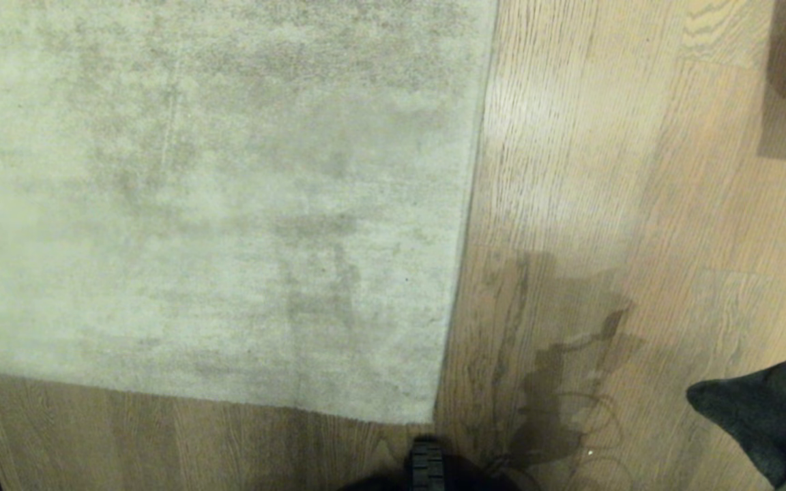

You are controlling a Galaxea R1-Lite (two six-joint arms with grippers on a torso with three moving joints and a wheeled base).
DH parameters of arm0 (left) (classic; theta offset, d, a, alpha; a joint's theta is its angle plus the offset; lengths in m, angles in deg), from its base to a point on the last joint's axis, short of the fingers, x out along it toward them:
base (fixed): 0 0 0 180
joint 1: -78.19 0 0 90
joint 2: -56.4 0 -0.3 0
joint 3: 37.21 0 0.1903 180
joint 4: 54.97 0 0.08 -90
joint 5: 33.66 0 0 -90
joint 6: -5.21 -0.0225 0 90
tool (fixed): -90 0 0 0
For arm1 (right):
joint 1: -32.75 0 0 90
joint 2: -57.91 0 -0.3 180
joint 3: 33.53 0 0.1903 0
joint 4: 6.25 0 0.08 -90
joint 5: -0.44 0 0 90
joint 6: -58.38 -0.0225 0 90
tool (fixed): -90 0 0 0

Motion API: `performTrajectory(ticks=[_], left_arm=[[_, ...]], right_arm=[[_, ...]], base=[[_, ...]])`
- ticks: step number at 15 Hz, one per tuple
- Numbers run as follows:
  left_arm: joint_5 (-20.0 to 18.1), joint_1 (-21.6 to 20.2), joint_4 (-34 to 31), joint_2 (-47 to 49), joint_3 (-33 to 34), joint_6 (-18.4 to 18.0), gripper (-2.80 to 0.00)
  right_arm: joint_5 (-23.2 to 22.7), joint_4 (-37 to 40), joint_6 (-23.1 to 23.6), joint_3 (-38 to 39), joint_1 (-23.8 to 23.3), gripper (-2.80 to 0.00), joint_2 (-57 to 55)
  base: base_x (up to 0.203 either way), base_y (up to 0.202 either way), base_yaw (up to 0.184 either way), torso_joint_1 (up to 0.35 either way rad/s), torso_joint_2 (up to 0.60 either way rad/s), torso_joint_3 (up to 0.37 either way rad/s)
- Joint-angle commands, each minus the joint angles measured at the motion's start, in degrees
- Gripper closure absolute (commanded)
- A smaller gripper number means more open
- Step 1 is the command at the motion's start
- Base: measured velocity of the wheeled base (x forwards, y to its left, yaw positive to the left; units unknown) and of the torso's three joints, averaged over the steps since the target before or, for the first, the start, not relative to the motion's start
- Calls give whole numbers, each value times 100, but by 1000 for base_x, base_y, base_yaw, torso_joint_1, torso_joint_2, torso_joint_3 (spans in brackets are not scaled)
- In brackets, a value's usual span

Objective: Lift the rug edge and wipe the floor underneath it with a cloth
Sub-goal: Put down the rag

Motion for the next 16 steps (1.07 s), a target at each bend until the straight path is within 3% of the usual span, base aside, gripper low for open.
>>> performTrajectory(ticks=[1, 16], left_arm=[[2, 0, -1, 4, 0, -2, 0], [2, 0, -1, 4, 0, -2, 0]], right_arm=[[-5, -2, 2, 0, 2, 0, -9], [-5, -2, 2, 0, 2, 0, -9]], base=[[0, 0, 0, 0, 0, 0], [0, 0, 0, 0, 0, 0]])
